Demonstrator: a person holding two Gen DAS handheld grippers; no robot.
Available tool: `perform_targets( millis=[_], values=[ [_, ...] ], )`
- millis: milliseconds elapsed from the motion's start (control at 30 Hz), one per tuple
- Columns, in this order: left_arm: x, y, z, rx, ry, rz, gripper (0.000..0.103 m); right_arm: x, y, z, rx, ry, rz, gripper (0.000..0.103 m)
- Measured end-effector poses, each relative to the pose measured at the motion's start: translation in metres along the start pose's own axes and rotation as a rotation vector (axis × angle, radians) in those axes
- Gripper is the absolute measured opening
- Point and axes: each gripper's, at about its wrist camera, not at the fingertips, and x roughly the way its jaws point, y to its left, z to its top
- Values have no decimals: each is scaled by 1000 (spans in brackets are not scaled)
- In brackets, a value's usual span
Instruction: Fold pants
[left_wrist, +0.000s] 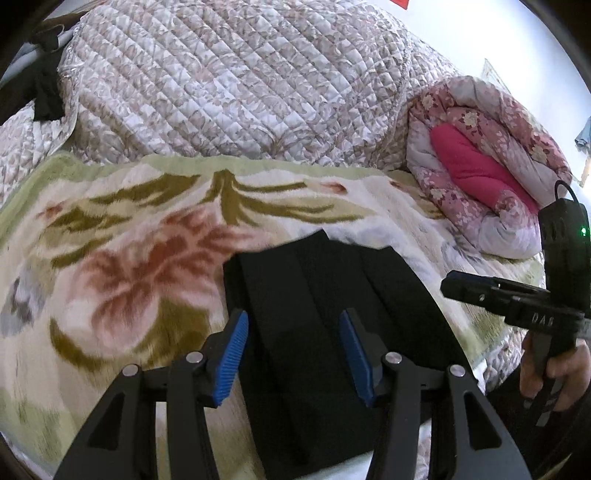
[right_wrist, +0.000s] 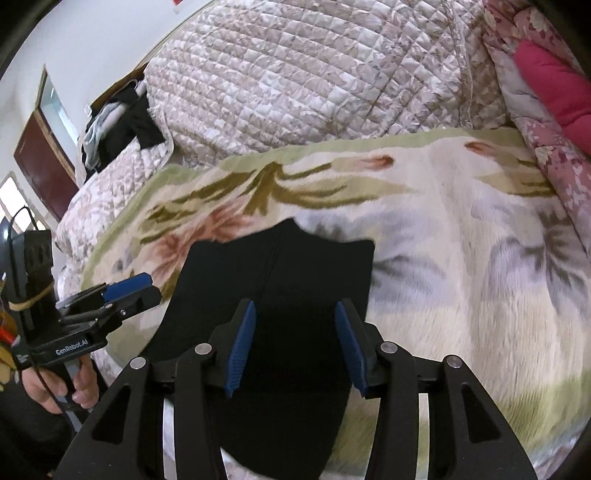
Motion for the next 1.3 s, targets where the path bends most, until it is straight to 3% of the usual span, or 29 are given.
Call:
perform_targets(
  millis=[433,567,700,867,1167,1300],
  values=[
    [37,32,-16,-125,73,-80,55,35,-52,-10,209,67,73,53],
    [43,37,-16,-163,82,-108,59,35,-54,-13,238,67,115,54],
    [41,42,-23,-220,89,-150,59,35,-52,-24,280,91,221,54],
    [33,34,-32,-201,91,-163,59,30,-43,-38,267,115,253,54],
    [51,26,-21,-190,92,-141,64,43,-39,-28,253,99,232,54],
    [46,21,-23,-169,90,-117,56,41,-34,-29,223,94,176,38]
  ],
)
